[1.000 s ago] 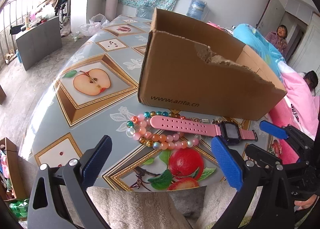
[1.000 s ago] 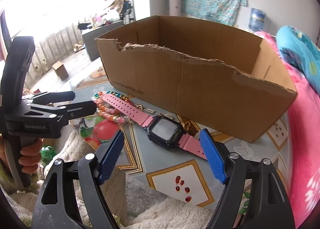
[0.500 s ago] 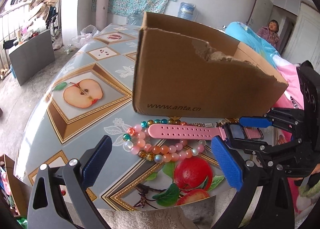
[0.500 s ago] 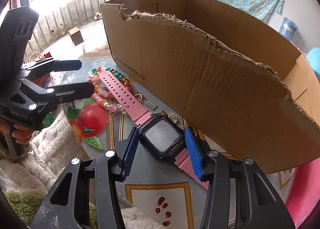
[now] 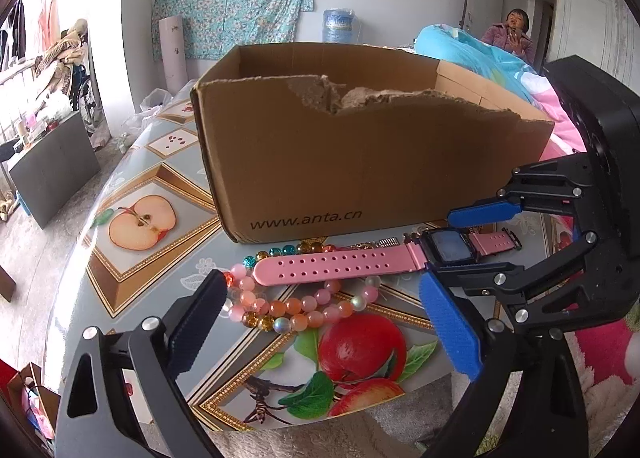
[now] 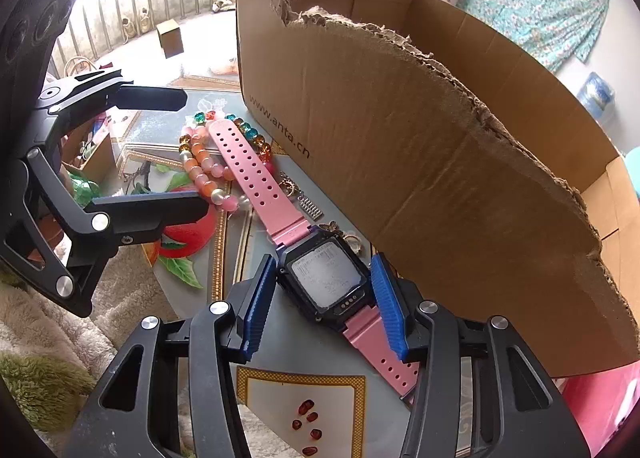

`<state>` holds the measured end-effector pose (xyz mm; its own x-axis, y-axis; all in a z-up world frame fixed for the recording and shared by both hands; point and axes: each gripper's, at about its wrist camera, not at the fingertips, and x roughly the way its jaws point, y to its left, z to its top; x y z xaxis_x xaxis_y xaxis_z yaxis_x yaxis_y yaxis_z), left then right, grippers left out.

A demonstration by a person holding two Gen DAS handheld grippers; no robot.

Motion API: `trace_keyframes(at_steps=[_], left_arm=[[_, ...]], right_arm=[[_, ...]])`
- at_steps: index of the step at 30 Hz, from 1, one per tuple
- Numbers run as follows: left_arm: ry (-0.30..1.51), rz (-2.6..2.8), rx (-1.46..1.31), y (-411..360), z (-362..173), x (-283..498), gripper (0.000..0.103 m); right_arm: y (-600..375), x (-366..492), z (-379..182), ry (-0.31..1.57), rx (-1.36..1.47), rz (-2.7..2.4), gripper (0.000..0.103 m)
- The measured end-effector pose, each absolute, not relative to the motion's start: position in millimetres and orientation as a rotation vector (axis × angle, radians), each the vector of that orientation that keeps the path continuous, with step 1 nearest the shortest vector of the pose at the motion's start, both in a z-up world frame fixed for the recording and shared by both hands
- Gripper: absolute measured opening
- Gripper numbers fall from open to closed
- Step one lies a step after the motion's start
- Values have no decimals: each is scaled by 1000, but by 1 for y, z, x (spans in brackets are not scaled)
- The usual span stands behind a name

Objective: Organize jewelry
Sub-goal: 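Lower the right tool onto the pink watch face and close its fingers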

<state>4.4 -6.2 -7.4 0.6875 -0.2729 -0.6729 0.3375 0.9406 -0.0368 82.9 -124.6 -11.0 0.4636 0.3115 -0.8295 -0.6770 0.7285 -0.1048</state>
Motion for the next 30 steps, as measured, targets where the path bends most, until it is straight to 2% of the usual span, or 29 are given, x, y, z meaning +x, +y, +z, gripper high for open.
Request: trace_keyframes(at_steps=[1, 3, 8, 10, 12, 13, 24, 30], left_arm=[[731, -345, 108, -9, -7, 3, 93], [718, -353, 149, -15, -6, 1, 91], [682, -373, 259, -31, -7, -6, 89], [672, -384, 280, -37, -7, -7, 88], [669, -390, 288, -41, -8, -7, 88], [671, -391, 290, -42, -8, -7, 88], [713, -383, 302, -51, -21, 3, 73], [720, -382, 296, -50, -24, 4, 68]], right_arm=[[-125, 82, -7, 891, -442, 640, 26], [-124, 85, -3, 925, -399, 665, 0], [-125, 86, -6, 954, -381, 657, 0], [-126, 86, -4, 938, -381, 655, 8], [-129, 83, 0, 912, -392, 647, 45], [-130, 84, 0, 898, -399, 646, 49], [-125, 98, -21, 950, -488, 673, 51], [-135, 102, -19, 976, -436, 692, 47]])
